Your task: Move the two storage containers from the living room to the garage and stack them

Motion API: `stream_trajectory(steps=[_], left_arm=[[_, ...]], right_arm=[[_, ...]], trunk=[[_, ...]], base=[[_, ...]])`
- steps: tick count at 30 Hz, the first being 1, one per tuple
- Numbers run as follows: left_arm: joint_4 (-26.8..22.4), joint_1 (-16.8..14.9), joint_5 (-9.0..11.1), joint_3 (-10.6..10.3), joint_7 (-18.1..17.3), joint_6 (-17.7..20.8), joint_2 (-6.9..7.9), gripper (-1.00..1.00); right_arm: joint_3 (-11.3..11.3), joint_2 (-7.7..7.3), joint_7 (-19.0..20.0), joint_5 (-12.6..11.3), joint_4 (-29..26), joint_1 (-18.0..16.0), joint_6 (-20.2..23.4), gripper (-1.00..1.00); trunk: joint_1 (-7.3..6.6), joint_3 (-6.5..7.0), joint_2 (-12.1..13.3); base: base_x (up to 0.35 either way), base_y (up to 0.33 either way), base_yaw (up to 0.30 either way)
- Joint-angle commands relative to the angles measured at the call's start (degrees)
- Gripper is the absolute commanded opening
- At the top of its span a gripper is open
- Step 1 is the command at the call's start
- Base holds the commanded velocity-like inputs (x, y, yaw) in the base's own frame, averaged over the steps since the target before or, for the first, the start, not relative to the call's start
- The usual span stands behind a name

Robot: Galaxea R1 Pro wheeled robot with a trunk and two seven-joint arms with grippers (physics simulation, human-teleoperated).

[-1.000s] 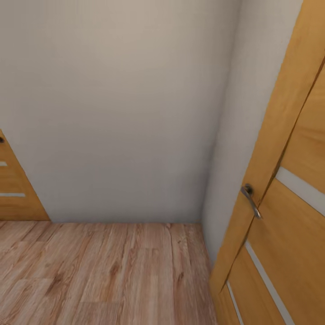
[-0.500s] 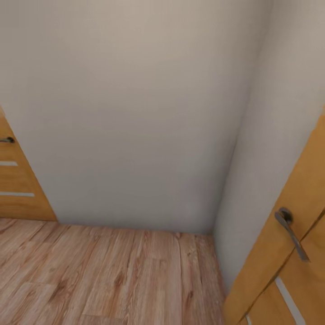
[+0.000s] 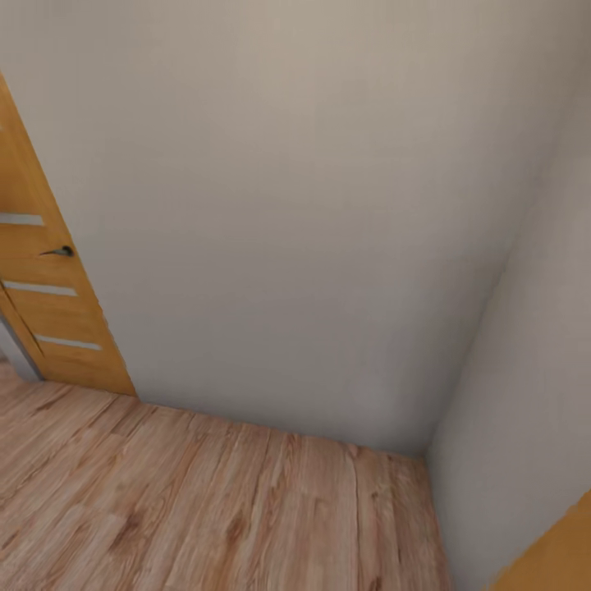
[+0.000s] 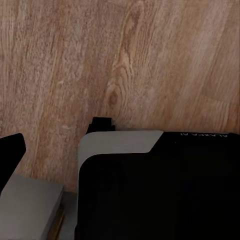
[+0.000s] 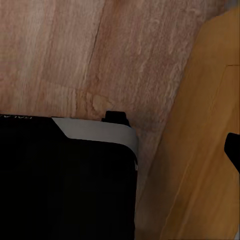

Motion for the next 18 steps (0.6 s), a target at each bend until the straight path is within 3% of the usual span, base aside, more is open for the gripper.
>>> stream_trajectory(steps=[1, 18], left_arm=[[-0.02, -0.04, 0.32, 0.00, 0.06, 0.09, -0.01, 1.00], [0.00, -0.04, 0.32, 0.00, 0.00, 0.09, -0.01, 1.00]], right_arm=[[0.48, 0.05, -0.04, -0.55, 0.17, -0.07, -0.34, 1.00], [0.54, 0.13, -0.04, -0.47, 0.17, -0.08, -0.34, 1.00]], trunk=[[0.04, -0.07, -0.05], [0.04, -0.07, -0.05]], base=[[0.303, 0.000, 0.269], [0.312, 0.000, 0.264]])
